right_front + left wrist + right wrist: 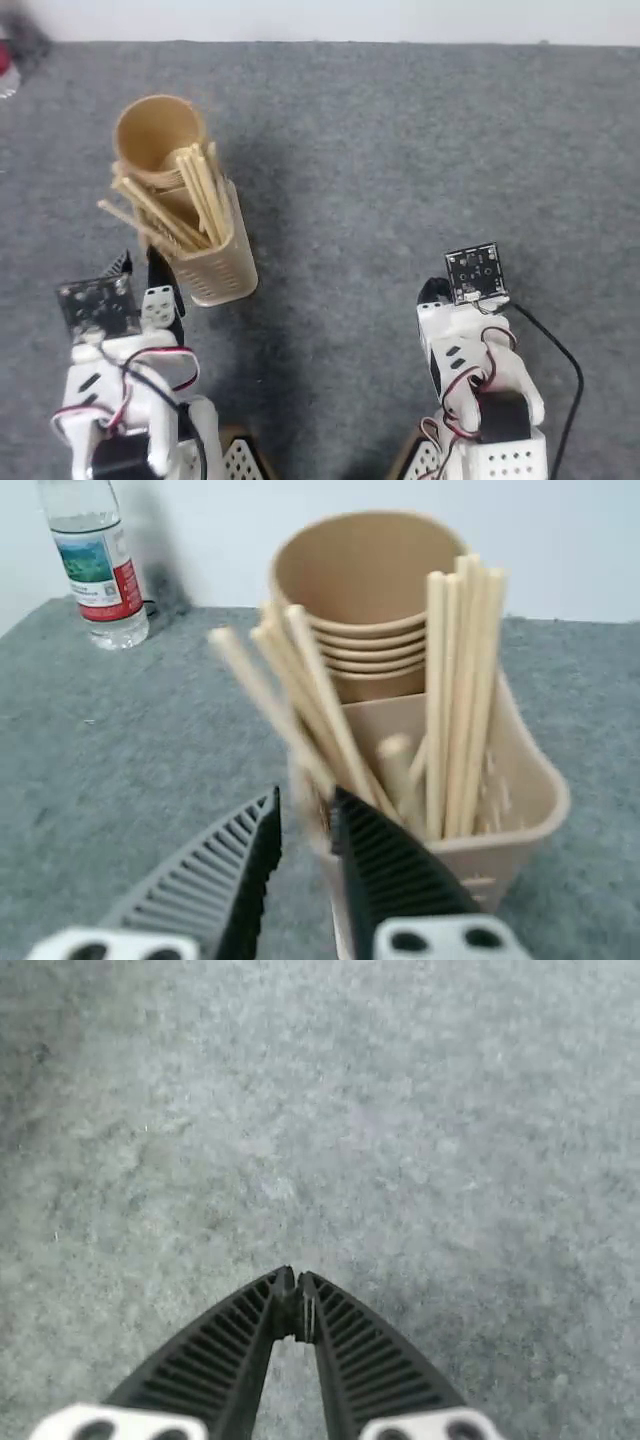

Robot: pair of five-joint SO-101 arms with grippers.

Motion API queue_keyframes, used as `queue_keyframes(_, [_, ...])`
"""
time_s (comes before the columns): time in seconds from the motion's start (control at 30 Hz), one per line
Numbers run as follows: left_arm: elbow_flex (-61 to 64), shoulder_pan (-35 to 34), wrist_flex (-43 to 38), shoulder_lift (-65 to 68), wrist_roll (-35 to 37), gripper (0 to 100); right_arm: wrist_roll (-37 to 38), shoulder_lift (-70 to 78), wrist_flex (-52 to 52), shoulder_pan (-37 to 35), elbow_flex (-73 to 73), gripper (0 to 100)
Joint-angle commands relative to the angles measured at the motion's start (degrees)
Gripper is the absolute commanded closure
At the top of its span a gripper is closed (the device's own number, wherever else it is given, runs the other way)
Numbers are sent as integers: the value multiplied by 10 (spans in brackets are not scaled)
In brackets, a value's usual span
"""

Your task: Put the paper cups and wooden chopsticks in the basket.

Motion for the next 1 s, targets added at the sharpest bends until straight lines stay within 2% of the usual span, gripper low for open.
queue_keyframes(0.0, [-76,11,-13,0,4,764,11,-5,-29,-1,11,986])
queue_keyframes(0.1, [-106,8,-63,0,43,656,11,-5,-36,-1,25,986])
queue_keyframes(0.17, [-121,7,-115,0,57,637,11,-5,-36,-1,30,986])
queue_keyframes(0.33, [-129,6,-255,4,55,712,12,-5,-35,0,62,986])
queue_keyframes(0.43, [-129,-21,-275,5,55,751,12,-5,-37,26,69,986])
queue_keyframes(0.53, [-131,-41,-271,33,52,750,12,-5,-68,61,83,986])
queue_keyframes(0.67, [-200,-40,-202,176,20,750,16,-5,-115,109,69,986])
queue_keyframes(0.73, [-284,-39,-149,280,20,750,62,-5,-98,121,25,970])
queue_keyframes(0.8, [-393,-38,-81,386,21,750,114,-5,-69,101,-25,916])
queue_keyframes(0.9, [-568,-38,12,534,21,750,120,-4,-44,48,-91,838])
queue_keyframes(0.97, [-683,-38,73,628,19,750,120,-3,-37,29,-131,844])
